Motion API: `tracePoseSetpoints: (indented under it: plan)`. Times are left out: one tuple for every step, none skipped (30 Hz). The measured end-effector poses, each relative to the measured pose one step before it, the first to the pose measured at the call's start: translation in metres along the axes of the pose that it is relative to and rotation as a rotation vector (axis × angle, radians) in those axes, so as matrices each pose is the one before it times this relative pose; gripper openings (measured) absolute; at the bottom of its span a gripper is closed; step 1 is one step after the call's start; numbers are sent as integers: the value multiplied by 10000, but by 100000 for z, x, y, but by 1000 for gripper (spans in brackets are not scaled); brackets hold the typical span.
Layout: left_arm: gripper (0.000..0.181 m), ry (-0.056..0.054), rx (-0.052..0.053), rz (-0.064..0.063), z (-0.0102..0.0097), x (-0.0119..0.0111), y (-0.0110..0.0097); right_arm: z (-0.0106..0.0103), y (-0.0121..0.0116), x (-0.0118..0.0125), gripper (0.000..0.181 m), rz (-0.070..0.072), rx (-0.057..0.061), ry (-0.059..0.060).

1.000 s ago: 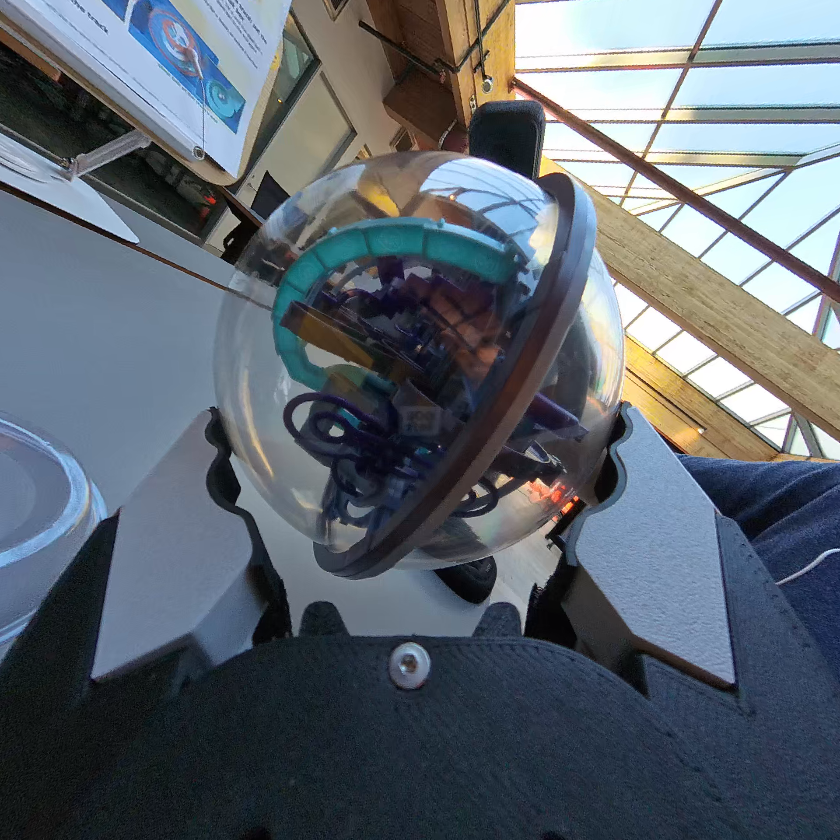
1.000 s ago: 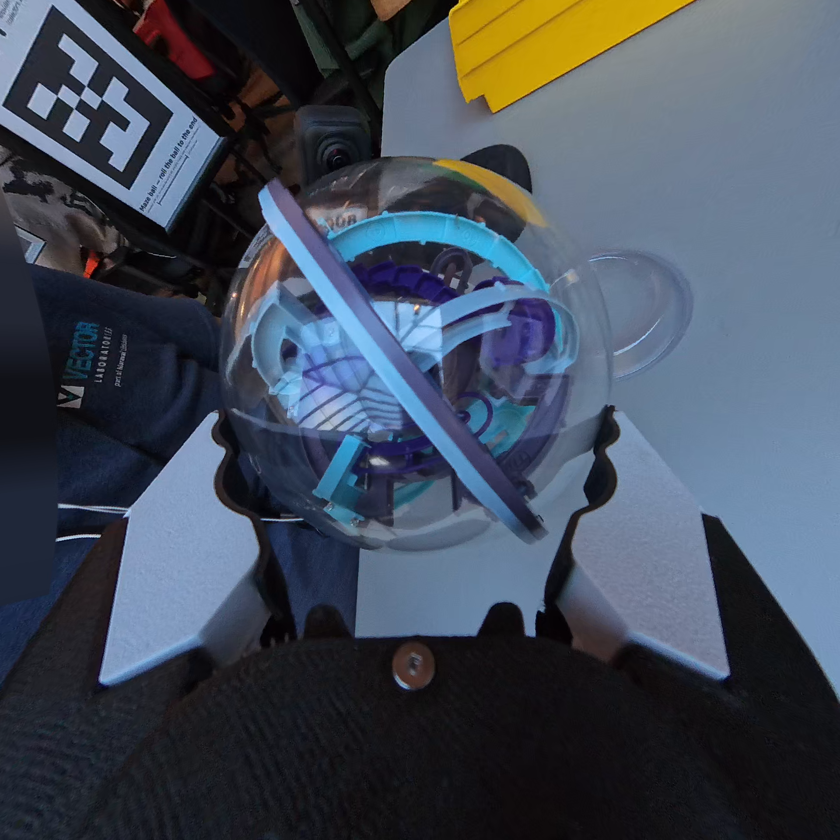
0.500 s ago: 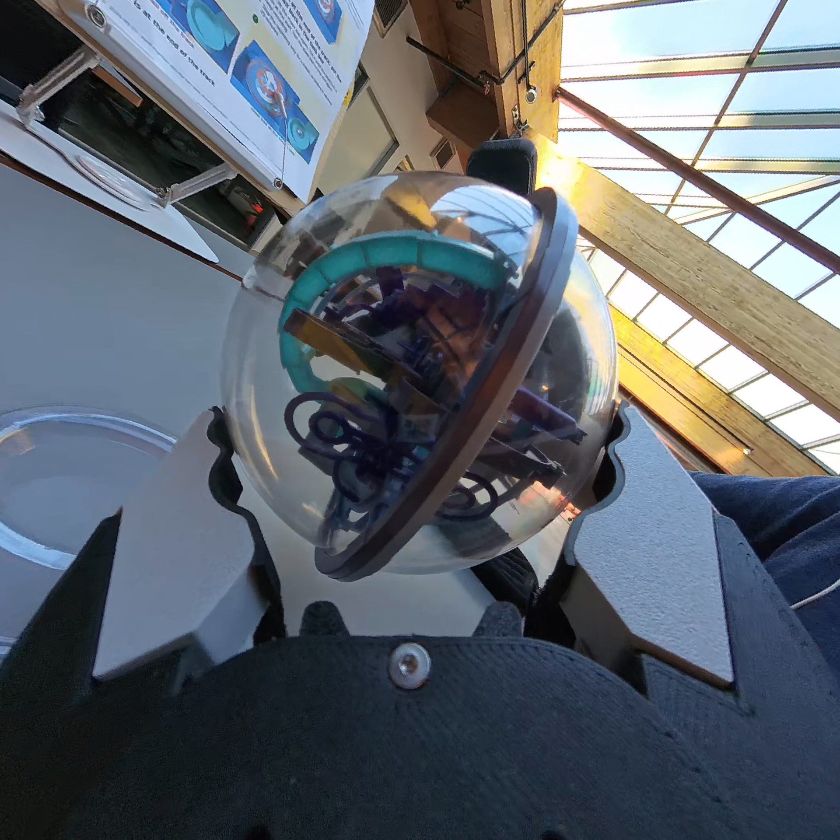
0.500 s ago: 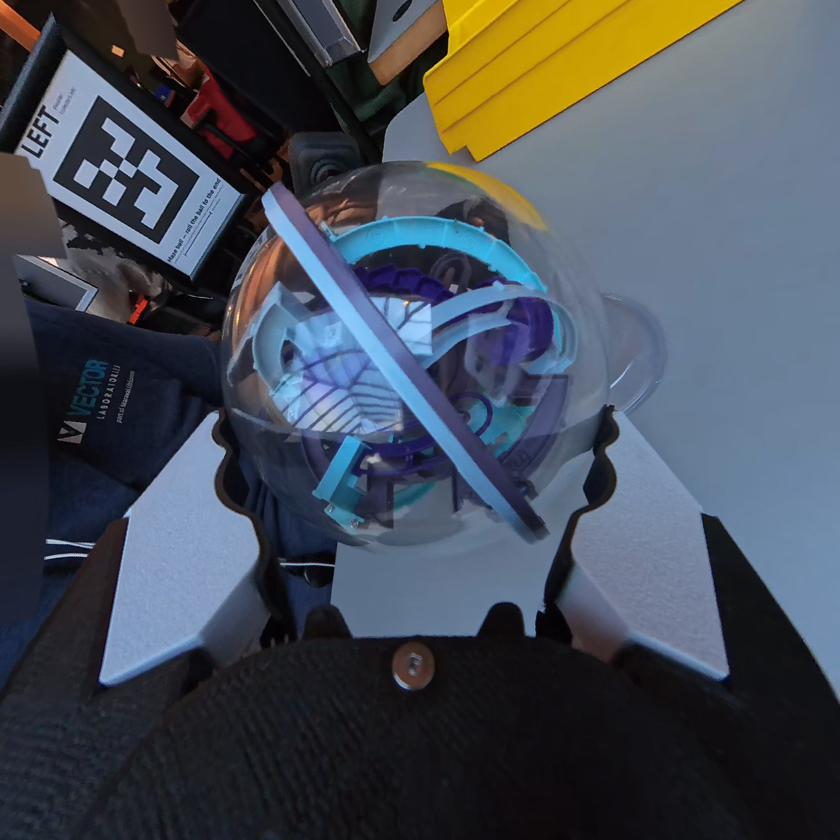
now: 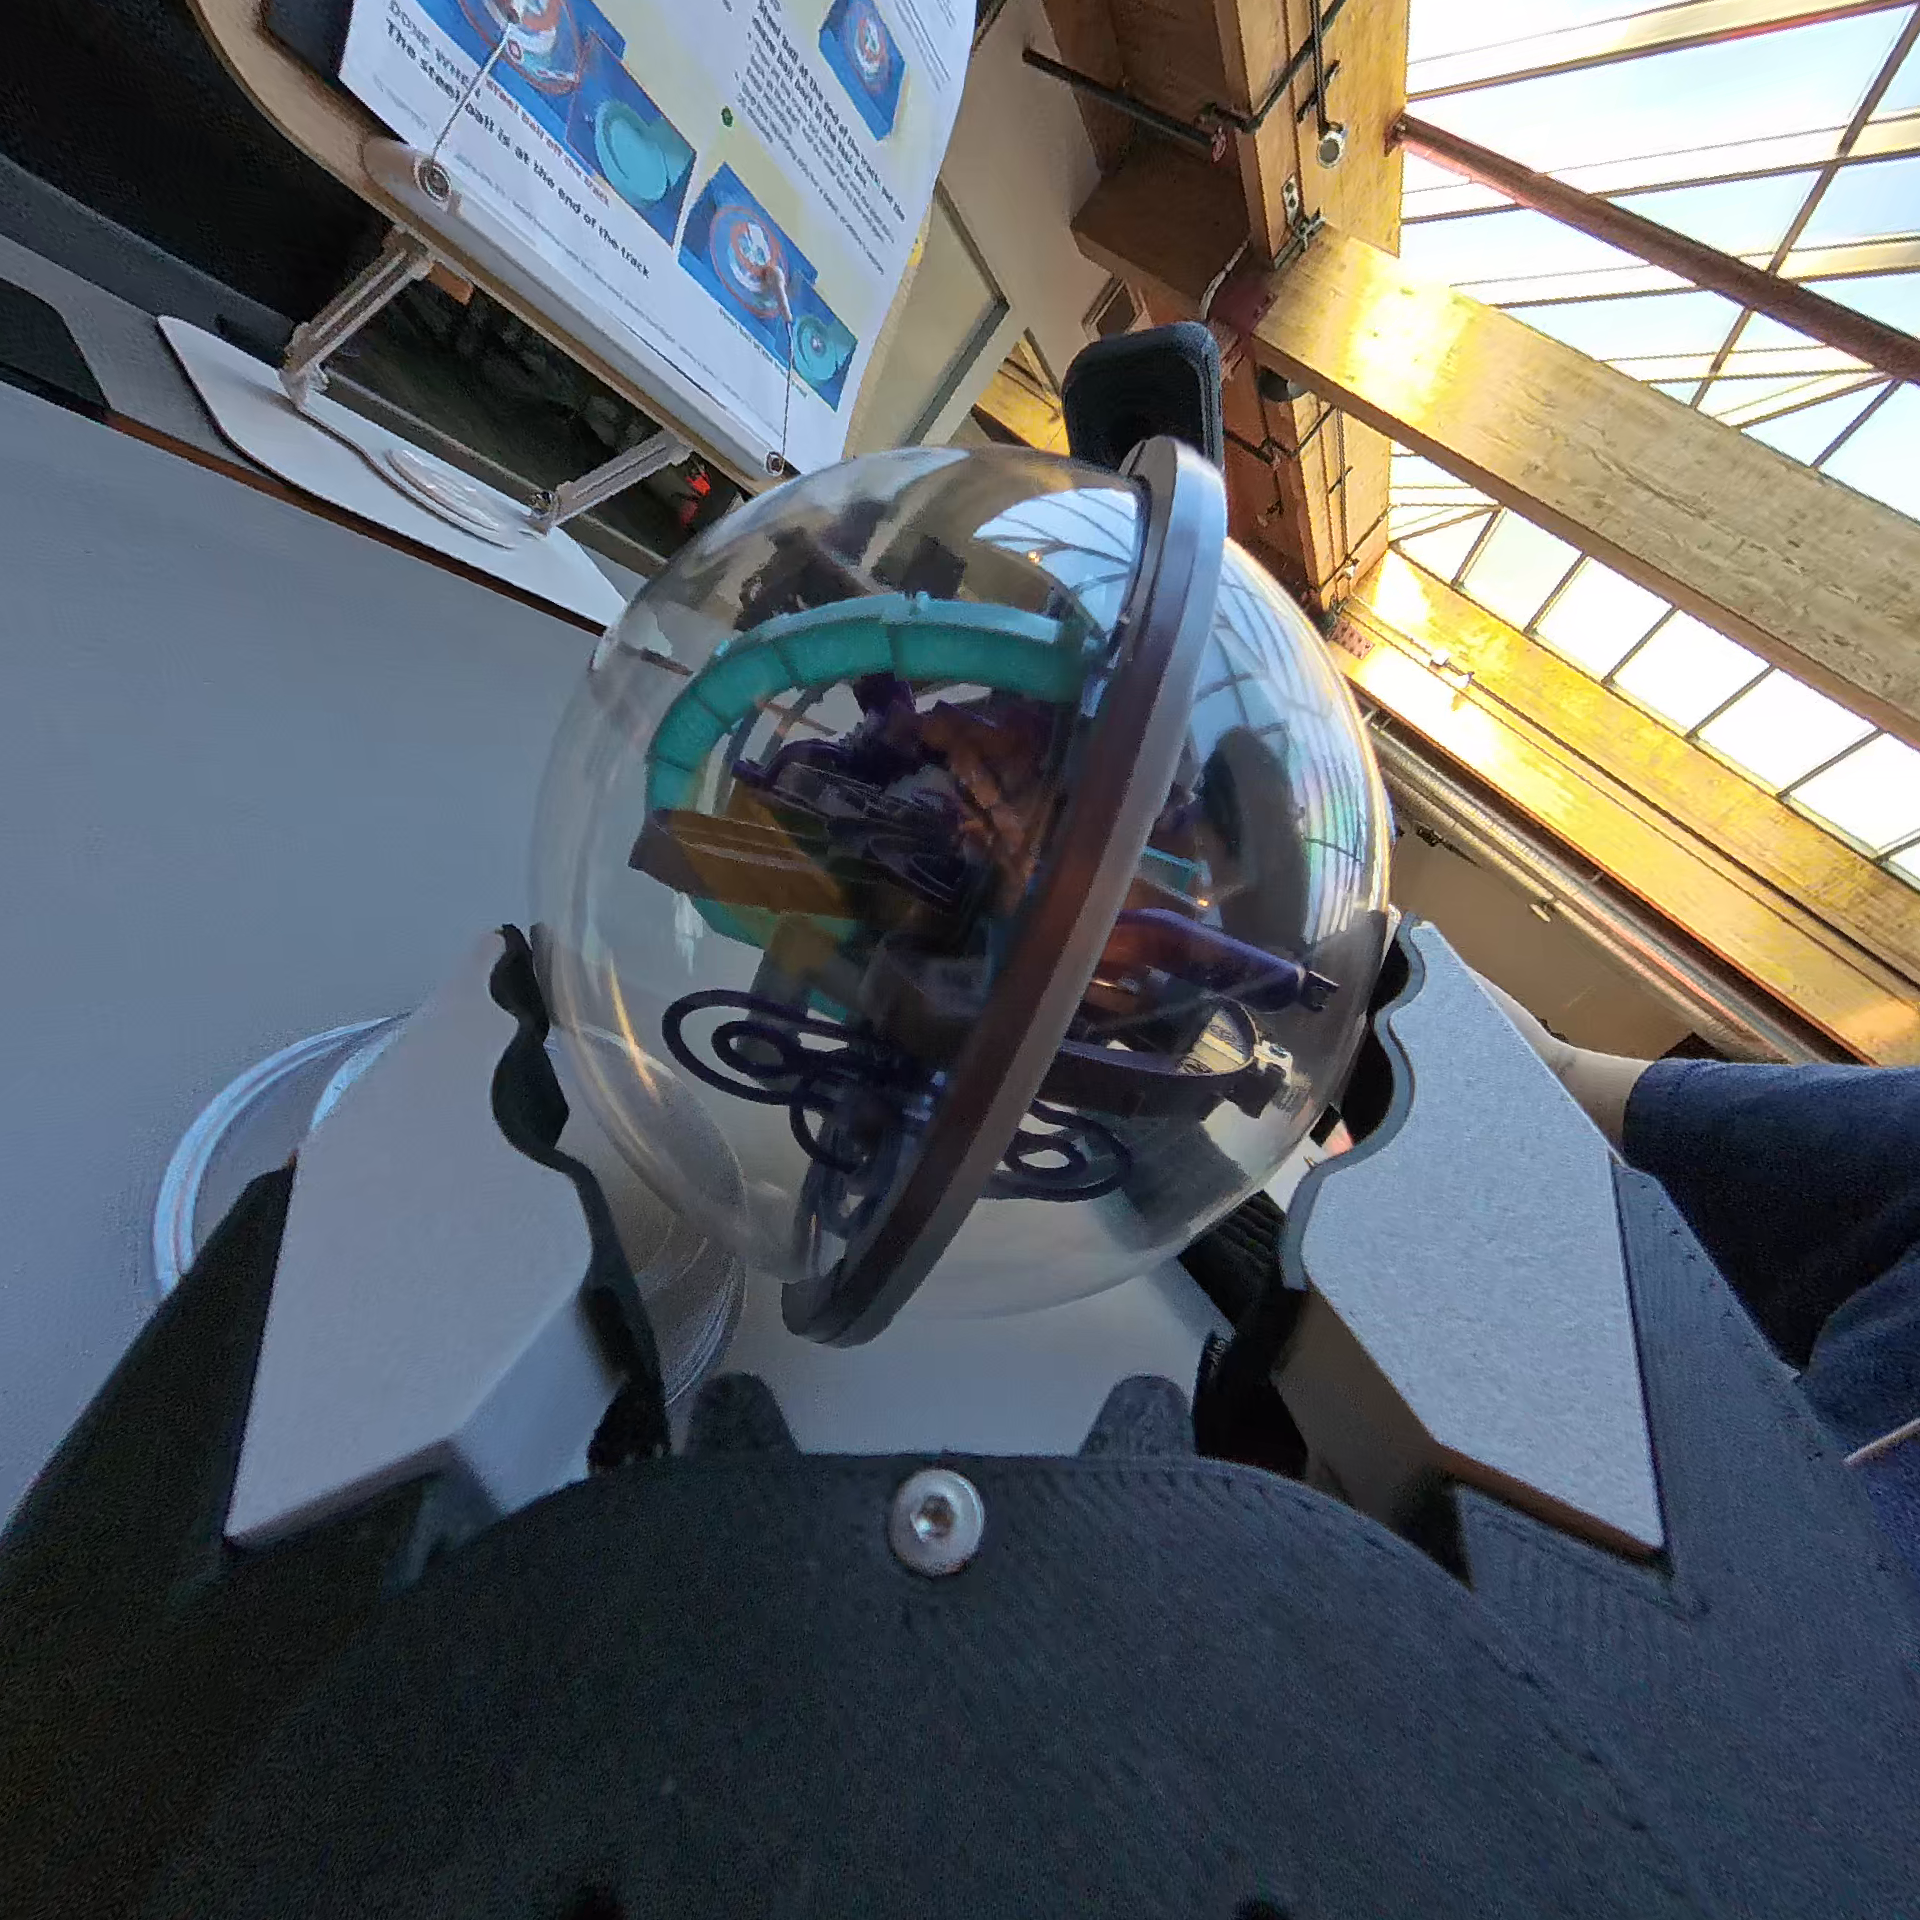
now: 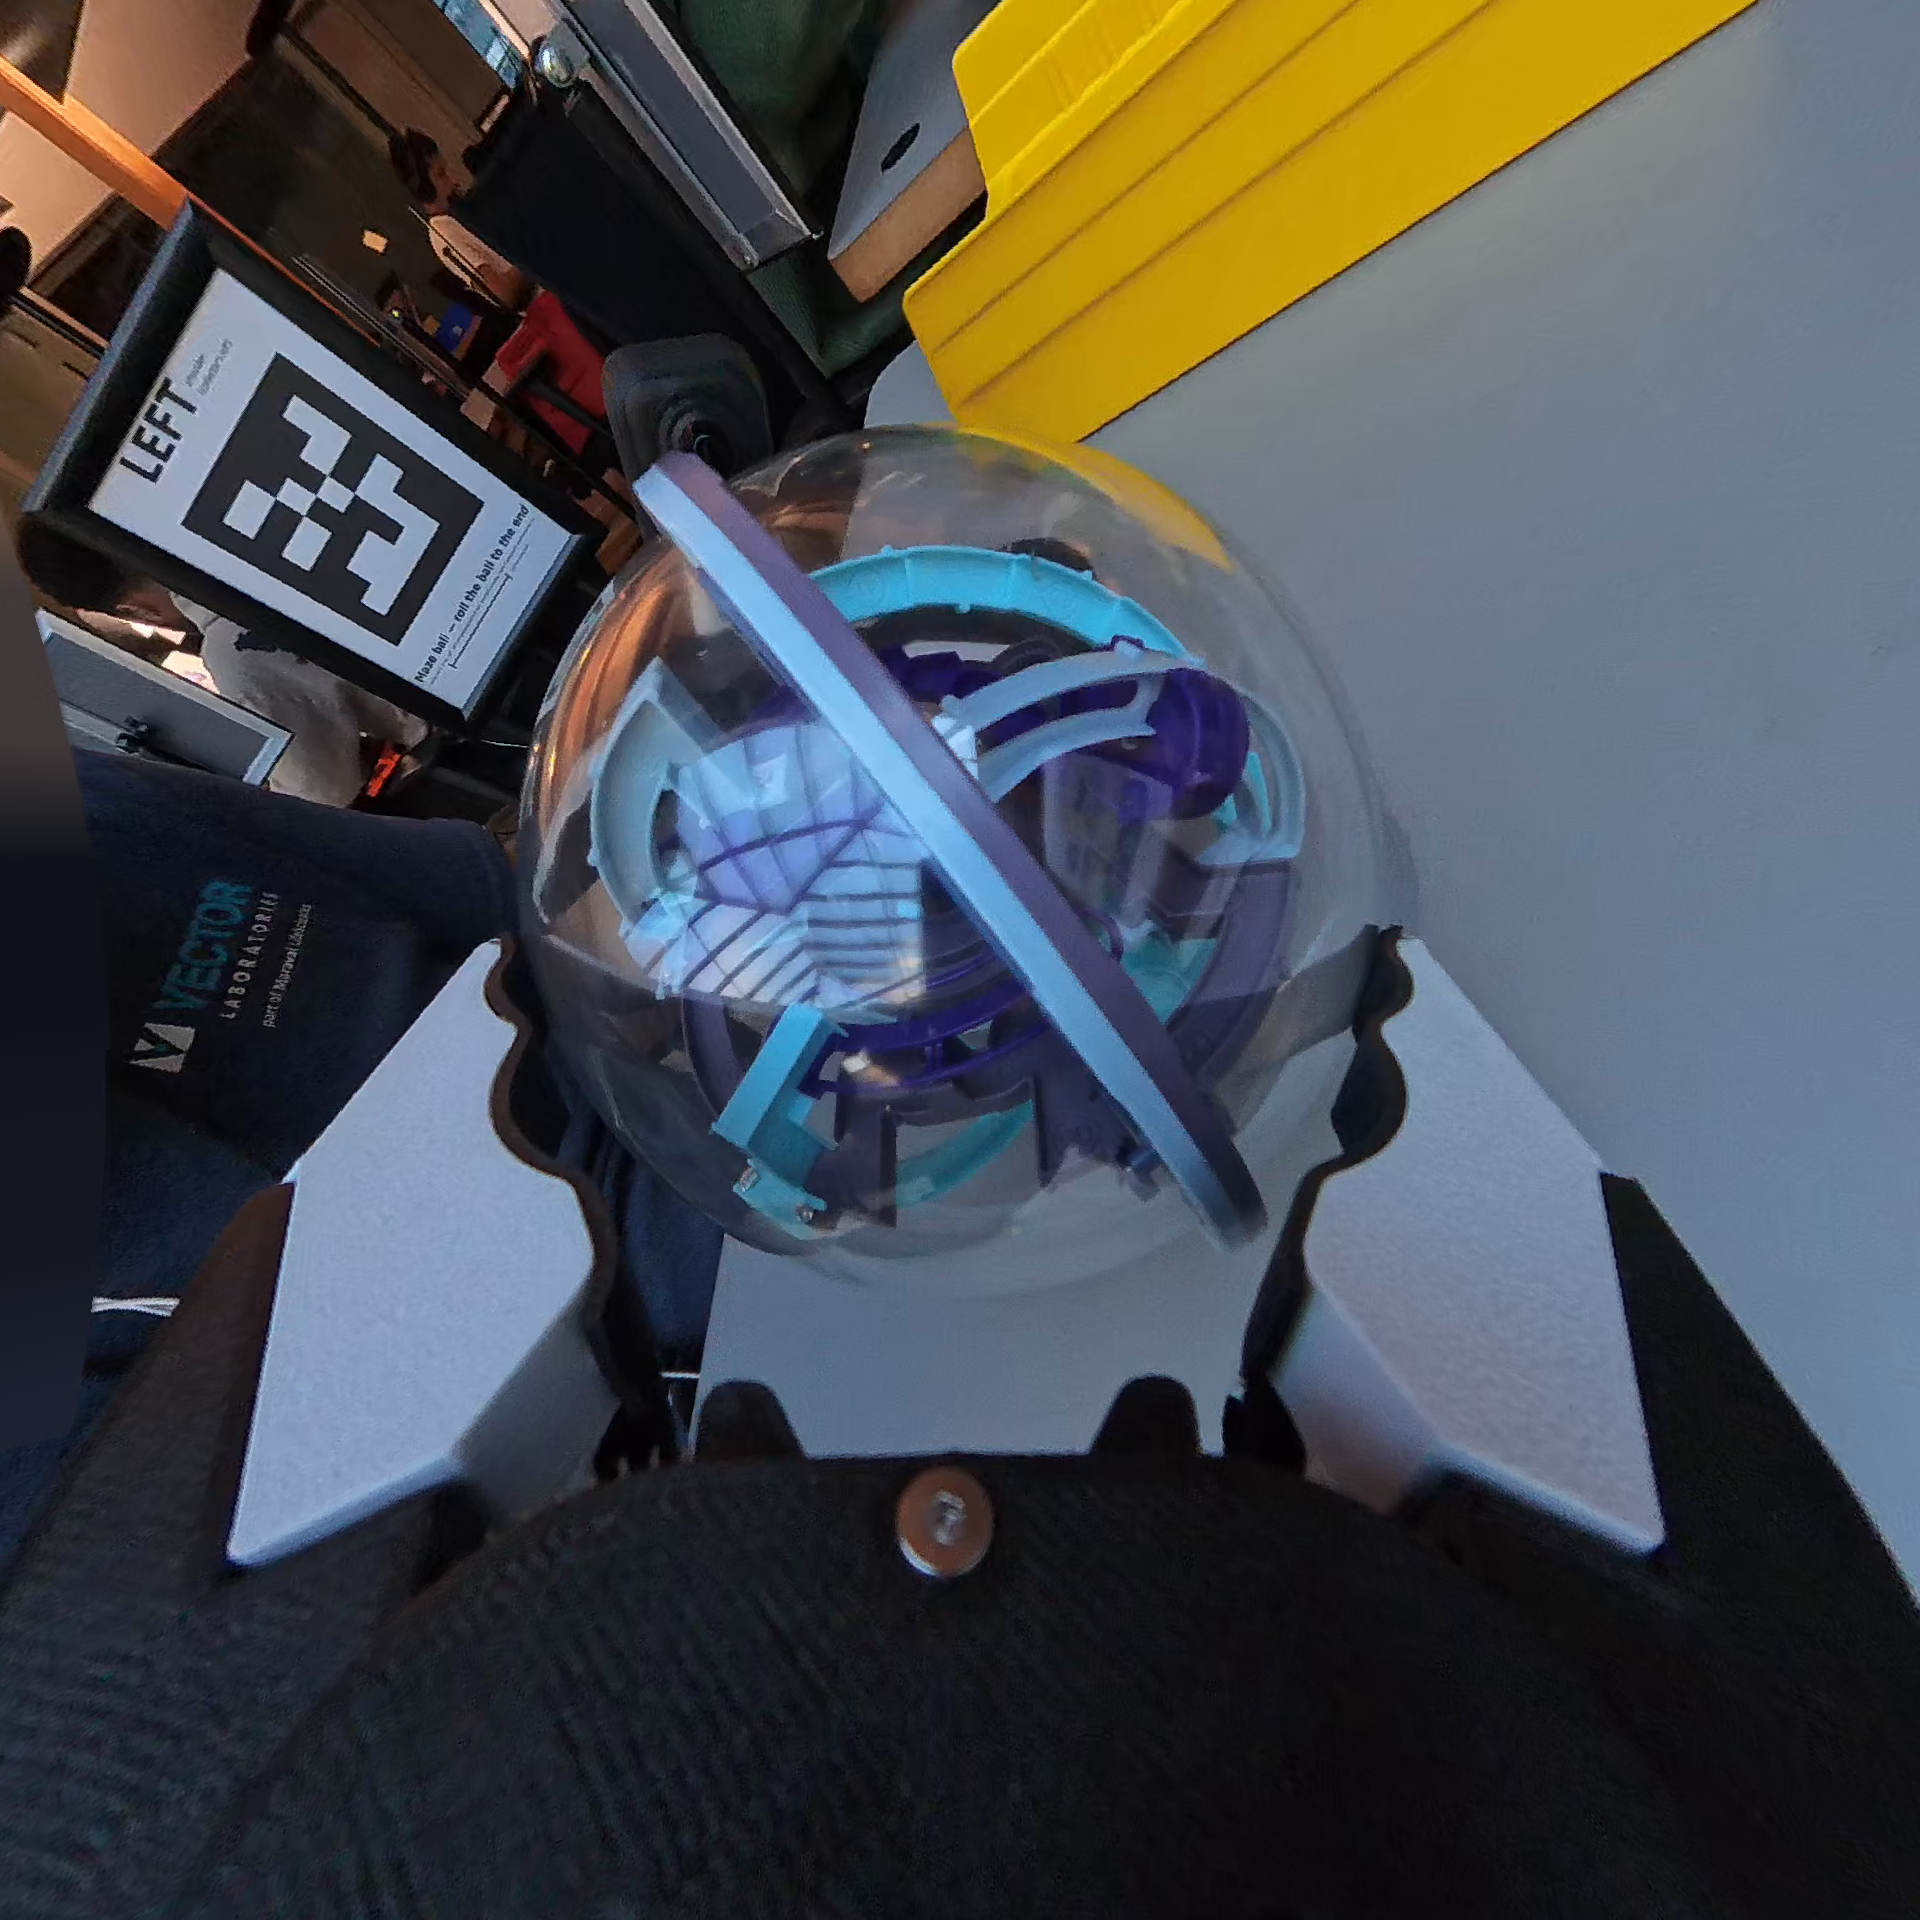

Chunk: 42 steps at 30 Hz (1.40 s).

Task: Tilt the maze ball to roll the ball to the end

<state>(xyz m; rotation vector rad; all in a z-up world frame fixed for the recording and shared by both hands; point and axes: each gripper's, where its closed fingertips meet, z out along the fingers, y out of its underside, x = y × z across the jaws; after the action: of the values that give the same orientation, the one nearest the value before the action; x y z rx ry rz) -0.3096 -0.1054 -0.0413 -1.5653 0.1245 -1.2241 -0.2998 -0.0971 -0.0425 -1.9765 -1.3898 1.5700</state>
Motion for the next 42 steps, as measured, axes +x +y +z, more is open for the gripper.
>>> tracePoseSetpoints:
  plan:
    - [152,-40,-171,13,30,-228,-102,74,-220,191,152,-10,12,-39]
    - [152,-45,-183,52,6,-230,-103,84,-166,200,152,-38,-18,-36]
    - [152,-62,-166,89,-15,-268,-121,93,-161,241,152,-29,-20,-7]
    - [151,-81,-143,115,-18,-314,-129,87,-165,304,152,-22,-5,12]
    - [150,-81,-125,121,-17,-334,-125,99,-141,314,152,-21,2,3]
    - [149,-69,-104,66,-9,-328,-113,105,-98,334,152,17,0,-12]
    - [149,-50,-47,-29,7,-286,-156,85,-231,245,152,75,109,-70]
    - [149,-32,-6,-62,-13,-235,-175,49,-241,192,151,122,120,-95]
    - [149,-29,-14,-63,-9,-213,-129,52,-159,174,151,82,80,-78]
    - [149,-35,-9,-81,-14,-155,-111,46,-172,119,150,114,79,-76]
    - [149,-36,-21,-70,-12,-119,-73,51,-77,94,151,68,19,-45]
    - [149,-28,-39,-67,-22,-82,-15,48,-92,68,150,37,11,-20]
    - [149,-19,-46,-86,-34,-67,-2,70,-89,41,151,56,-16,-7]
    - [149,-9,-26,-83,-69,-58,-9,92,-60,5,151,58,-53,3]
    - [149,-3,-22,-50,-101,-78,6,132,-56,9,151,0,-75,9]
    - [149,-8,-46,-24,-137,-92,61,162,-45,15,150,-47,-84,15]
    - [149,-15,-40,-39,-133,-110,76,188,-88,36,151,-53,-65,11]
    - [149,-20,-6,-76,-152,-131,36,196,-129,40,150,-11,-34,-1]
    - [149,-24,4,-101,-152,-143,39,209,-121,50,151,15,-57,-8]
    - [149,-27,9,-79,-161,-129,35,213,-119,46,151,5,-55,-11]
    - [149,-32,14,-37,-176,-125,36,213,-63,31,150,-41,-86,-13]
    - [149,-38,19,-28,-178,-118,36,226,-80,13,151,-52,-65,-11]
    - [149,-56,32,-45,-176,-120,14,219,-26,41,150,-14,-88,-7]
    - [149,-75,32,-41,-168,-130,20,231,-4,26,150,-8,-98,-9]
    - [149,-69,17,-21,-170,-101,32,245,56,28,151,-48,-115,-11]
    - [149,-52,17,-17,-150,-73,11,151,-136,-22,150,-16,1,-36]
    - [149,-43,22,-12,-133,-69,-15,144,-47,3,150,-29,-54,-14]
    - [149,-33,19,-10,-114,-44,-14,109,-72,11,150,-16,-22,0]
    - [149,-22,7,-3,-80,-28,-6,84,-39,-22,150,-17,-22,-12]
    - [149,-14,5,6,-60,-18,0,62,7,-17,150,-1,-46,-14]
    - [149,-12,11,5,-49,-3,-10,46,9,-20,150,-2,-28,-9]
    - [148,-14,14,8,-39,14,-9,26,7,-21,150,2,-10,-5]
    - [148,-18,25,19,-31,4,-7,14,24,-13,150,-5,-10,-6]
    - [148,-22,35,27,-32,5,-24,0,3,-4,150,7,5,6]
    - [148,-27,36,53,-60,11,-38,-18,13,-11,150,3,-2,5]
    - [147,-32,31,82,-86,8,-49,-24,2,-9,150,-15,6,-8]
    - [146,-44,33,105,-120,4,-54,-44,-53,-12,149,-24,53,-7]
    - [145,-53,38,133,-161,-10,-84,-48,-81,-4,149,-57,82,5]
    - [143,-45,52,167,-188,15,-99,-39,-52,-20,148,-79,66,8]
    - [141,-21,87,222,-244,72,-176,-25,-22,-49,148,-82,39,-5]
    - [140,14,129,284,-281,139,-245,-21,-68,-45,148,-97,74,-4]
    - [140,41,145,331,-319,218,-301,-29,-91,-50,147,-121,97,3]
